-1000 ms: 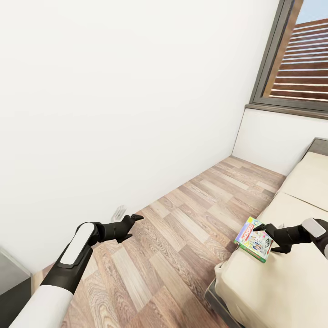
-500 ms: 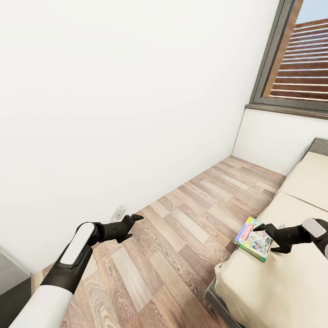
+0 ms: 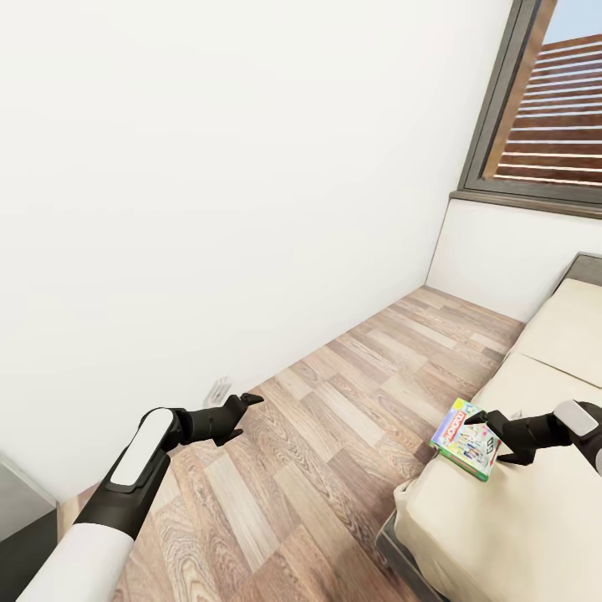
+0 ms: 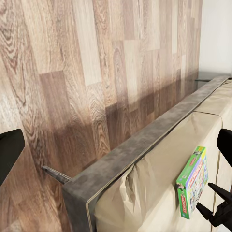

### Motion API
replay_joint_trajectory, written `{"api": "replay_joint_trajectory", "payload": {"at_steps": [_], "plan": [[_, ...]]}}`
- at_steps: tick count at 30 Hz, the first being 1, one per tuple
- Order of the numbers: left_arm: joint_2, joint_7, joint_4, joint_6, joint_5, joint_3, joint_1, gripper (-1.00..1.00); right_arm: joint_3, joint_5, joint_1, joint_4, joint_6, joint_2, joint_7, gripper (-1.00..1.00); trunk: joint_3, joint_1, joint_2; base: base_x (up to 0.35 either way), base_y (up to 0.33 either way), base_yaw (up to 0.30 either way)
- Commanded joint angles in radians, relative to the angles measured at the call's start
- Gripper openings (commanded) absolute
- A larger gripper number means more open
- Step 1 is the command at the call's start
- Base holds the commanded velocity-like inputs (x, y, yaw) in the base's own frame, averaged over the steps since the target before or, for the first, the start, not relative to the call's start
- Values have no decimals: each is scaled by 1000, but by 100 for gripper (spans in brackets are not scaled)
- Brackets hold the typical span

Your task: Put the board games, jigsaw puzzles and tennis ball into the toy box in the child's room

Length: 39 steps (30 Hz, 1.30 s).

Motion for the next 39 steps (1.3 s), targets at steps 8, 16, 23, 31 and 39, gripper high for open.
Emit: {"api": "replay_joint_trajectory", "payload": {"at_steps": [8,16,23,31,39], "plan": [[1,10,-1,-1,10,-2,-1,100,7,6,-1,0,2,-1,10,100,-1,0,0,0,0,61],[1,10,-1,-1,10,-2,-1,100,7,6,-1,0,2,-2,10,100,-1,0,0,0,0,32],[1,10,-1,-1,10,-2,-1,100,7,5,-1,0,2,-2,10,100,-1,0,0,0,0,11],[1,10,-1,-1,10,-2,-1,100,7,6,-1,0,2,-2,10,100,-1,0,0,0,0,3],[1,10,-1,-1,10,-2,-1,100,7,6,-1,0,2,-2,10,100,-1,0,0,0,0,1]]}}
